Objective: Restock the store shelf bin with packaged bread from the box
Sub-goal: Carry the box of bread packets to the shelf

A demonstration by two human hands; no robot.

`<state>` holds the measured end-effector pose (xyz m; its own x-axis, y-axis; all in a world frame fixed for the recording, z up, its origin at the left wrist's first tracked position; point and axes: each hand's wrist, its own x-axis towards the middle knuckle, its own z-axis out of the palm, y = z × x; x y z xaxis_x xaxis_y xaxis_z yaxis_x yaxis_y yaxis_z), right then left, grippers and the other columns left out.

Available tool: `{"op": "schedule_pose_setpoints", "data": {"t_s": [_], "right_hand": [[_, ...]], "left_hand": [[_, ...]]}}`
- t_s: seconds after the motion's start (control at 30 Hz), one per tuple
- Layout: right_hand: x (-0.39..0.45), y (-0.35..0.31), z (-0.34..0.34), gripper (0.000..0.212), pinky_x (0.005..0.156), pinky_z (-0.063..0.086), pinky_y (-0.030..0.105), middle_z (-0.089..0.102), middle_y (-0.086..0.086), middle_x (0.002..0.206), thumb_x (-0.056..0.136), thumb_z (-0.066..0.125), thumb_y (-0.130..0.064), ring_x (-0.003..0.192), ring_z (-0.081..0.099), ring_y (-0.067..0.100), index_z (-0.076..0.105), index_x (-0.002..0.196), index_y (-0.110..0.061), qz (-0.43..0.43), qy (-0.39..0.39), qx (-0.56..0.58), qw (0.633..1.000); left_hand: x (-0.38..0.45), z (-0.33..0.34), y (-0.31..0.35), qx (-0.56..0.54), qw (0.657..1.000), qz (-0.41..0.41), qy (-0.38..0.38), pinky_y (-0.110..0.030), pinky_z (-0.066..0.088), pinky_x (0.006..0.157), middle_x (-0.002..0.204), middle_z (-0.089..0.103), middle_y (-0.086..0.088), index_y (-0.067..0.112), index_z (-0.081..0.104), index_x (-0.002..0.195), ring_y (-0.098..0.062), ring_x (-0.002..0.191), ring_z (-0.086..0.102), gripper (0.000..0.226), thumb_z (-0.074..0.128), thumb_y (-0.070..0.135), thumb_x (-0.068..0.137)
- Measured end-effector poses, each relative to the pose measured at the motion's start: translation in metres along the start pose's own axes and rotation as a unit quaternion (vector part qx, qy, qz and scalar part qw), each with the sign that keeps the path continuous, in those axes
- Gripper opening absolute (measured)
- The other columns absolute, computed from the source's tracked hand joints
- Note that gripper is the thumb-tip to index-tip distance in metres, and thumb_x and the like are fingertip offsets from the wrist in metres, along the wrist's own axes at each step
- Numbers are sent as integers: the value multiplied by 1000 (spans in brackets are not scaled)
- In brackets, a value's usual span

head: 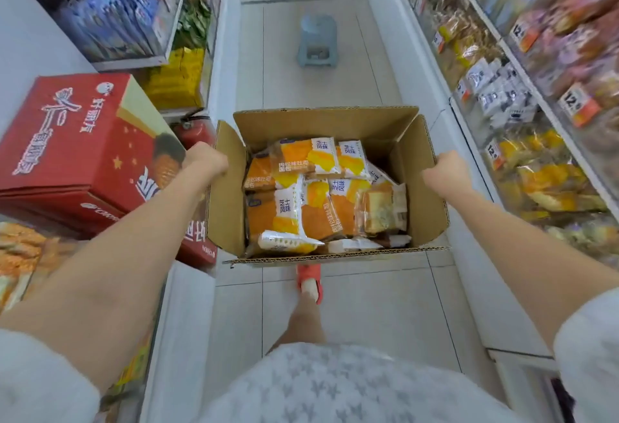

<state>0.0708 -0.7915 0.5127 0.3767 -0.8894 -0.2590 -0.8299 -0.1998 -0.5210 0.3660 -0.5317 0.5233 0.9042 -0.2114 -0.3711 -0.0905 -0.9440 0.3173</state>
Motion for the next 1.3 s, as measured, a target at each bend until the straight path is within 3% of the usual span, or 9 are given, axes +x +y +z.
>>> {"op": "schedule_pose_setpoints", "data": {"t_s": [0.33, 0.43, 0.53, 0.63, 0.8, 1.0, 1.13, 1.23, 1.3], "right_hand": [[231, -123, 7, 33, 45, 22, 24, 32, 4, 61, 81, 48, 4, 51, 31, 17, 29, 60, -13, 39, -5, -19, 999], [310, -158, 10, 34, 45, 24, 23, 32, 3, 59, 82, 51, 2, 50, 32, 17, 30, 60, -12, 33, -5, -26, 999], [394, -189, 15, 34, 45, 27, 22, 35, 4, 60, 84, 55, -2, 51, 36, 18, 32, 61, -11, 42, -3, -29, 999], [480, -219, 23, 32, 45, 28, 23, 38, 4, 62, 85, 57, -3, 52, 38, 18, 35, 62, -11, 49, -10, -28, 998], [619, -280, 21, 8, 45, 37, 24, 54, 12, 74, 85, 57, -6, 62, 52, 25, 53, 80, -2, 53, -22, -10, 998], [769, -363, 12, 25, 45, 28, 23, 39, 6, 64, 84, 57, -1, 52, 39, 19, 39, 68, -9, 51, -16, 20, 998], [855, -411, 19, 11, 47, 33, 24, 49, 10, 71, 85, 57, -2, 61, 49, 25, 49, 78, -5, 80, -5, 25, 996], [912, -440, 28, 23, 45, 28, 24, 41, 7, 62, 84, 57, 0, 52, 40, 21, 41, 69, -6, 113, 17, 31, 993], [948, -459, 28, 25, 44, 27, 24, 40, 7, 59, 84, 57, 1, 50, 39, 20, 40, 67, -6, 144, 35, 45, 988]], "left_hand": [[211, -32, 145, -10, 999, 3, -34, -36, 52, 73, 102, 61, -18, -1, 52, 102, -34, 92, 61, 21, 63, 9, 86], [274, -46, 201, 5, 1000, 0, -25, -33, 44, 65, 89, 56, -15, -5, 54, 111, -30, 83, 54, 29, 64, 5, 86], [342, -56, 255, 2, 1000, -1, -20, -33, 45, 61, 102, 61, -20, 0, 52, 95, -33, 90, 60, 15, 63, 4, 85], [415, -58, 310, -17, 1000, -2, -2, -34, 47, 59, 95, 59, -19, 1, 52, 90, -35, 89, 62, 12, 62, 4, 84], [526, -68, 399, -41, 999, -5, 8, -31, 43, 57, 80, 55, -15, 2, 52, 78, -33, 76, 57, 6, 55, 2, 83], [665, -91, 503, -40, 999, 14, 4, -30, 48, 57, 76, 55, -13, 4, 51, 75, -29, 68, 56, 7, 54, 3, 81], [762, -102, 581, -26, 998, 55, -6, -31, 46, 62, 75, 51, -11, 5, 48, 71, -30, 72, 53, 12, 53, 1, 81], [830, -110, 644, 3, 995, 97, -16, -32, 45, 65, 81, 48, -10, 5, 48, 83, -30, 78, 50, 4, 50, 1, 83], [876, -118, 687, 10, 992, 122, -34, -32, 46, 64, 78, 47, -8, 6, 48, 81, -28, 75, 51, 6, 48, 1, 84]]}}
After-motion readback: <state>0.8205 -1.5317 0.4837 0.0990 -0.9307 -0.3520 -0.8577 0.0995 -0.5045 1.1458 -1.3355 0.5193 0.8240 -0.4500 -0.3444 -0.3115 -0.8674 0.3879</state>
